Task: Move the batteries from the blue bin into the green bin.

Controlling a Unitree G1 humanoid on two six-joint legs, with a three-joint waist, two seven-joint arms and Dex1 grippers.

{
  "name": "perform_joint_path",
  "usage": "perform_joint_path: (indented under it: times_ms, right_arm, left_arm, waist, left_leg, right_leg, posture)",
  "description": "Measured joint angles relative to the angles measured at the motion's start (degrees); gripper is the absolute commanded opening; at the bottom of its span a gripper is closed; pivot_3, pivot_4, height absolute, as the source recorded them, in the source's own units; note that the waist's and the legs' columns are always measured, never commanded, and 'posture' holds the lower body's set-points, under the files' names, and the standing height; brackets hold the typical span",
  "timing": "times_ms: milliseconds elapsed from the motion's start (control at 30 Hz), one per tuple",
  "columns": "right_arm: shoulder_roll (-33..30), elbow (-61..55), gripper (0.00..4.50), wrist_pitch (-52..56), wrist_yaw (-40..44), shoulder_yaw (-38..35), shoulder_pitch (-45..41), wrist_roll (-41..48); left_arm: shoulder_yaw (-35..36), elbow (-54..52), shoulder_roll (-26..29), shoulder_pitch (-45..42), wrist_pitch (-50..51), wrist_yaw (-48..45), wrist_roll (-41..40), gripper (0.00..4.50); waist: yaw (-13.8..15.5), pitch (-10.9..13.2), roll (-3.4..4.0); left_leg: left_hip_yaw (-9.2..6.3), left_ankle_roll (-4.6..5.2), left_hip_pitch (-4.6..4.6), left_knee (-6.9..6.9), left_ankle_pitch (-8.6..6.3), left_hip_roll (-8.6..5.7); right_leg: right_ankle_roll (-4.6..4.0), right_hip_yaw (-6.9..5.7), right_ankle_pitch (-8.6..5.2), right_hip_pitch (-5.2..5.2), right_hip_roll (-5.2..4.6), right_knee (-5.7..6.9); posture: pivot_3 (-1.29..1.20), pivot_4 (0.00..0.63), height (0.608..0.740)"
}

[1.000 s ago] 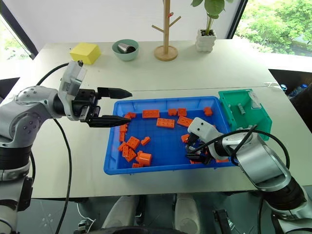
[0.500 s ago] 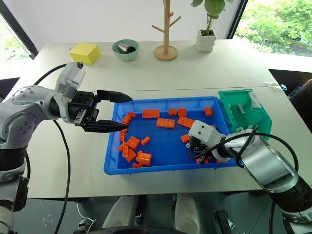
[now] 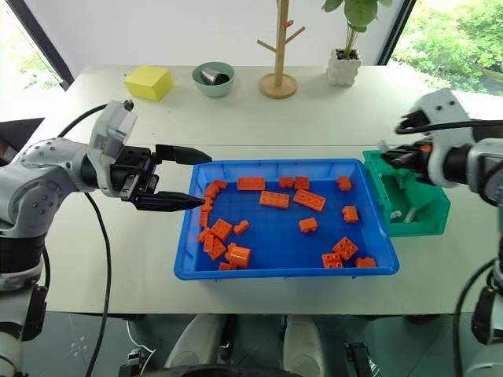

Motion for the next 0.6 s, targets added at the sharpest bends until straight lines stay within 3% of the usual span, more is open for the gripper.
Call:
perform_joint_path:
  times_ms: [100,300,467,600]
  right_arm:
    - [0.5,2.0,0.27,-2.7,-0.6,-0.2,5.8,-0.1]
    - [2.6,4.6,2.96,-9.6,-4.4,-1.0,10.2,-1.2]
    - [2.5,5.6,2.96,-14.1,-3.0,-5.2,10.9,0.8]
    - [1.7,3.0,2.96,-22.0,6.1,-13.9,18.2,5.0]
  left_arm:
    - [-0.3,0.6,-0.5,-0.9,-0.4,-0.4,0.4,4.5]
    - [-1.2,0.8,-1.7,-1.1,-1.2,-0.6,1.1,4.5]
    - [-1.1,0.7,-1.3,-0.9,-1.2,-0.5,1.1,4.5]
    - [-0.4,1.0,-0.2,0.8,-1.4,-0.6,1.2,4.5]
  waist:
    - [-0.5,0.0,0.02]
    - [-0.8,0.0,0.06]
    - [-0.5,0.0,0.06]
    - [-0.1,0.0,0.06]
  left_leg:
    - [0.1,0.01,0.06,0.0,0.0,0.03]
    - [0.18,0.01,0.12,0.0,0.0,0.07]
    - [0.18,0.02,0.13,0.0,0.0,0.07]
    - [0.11,0.04,0.09,0.0,-0.01,0.07]
  right_leg:
    - [0.01,0.06,0.01,-0.01,0.0,0.05]
    - [0.01,0.09,0.01,-0.01,0.02,0.1]
    - [0.01,0.1,0.01,-0.01,0.02,0.09]
    - [0.02,0.08,0.0,0.01,0.05,0.07]
  posture:
    - [0.0,0.15,0.702]
    - [0.0,0.15,0.702]
    - [0.0,0.15,0.702]
    - [0.0,0.15,0.702]
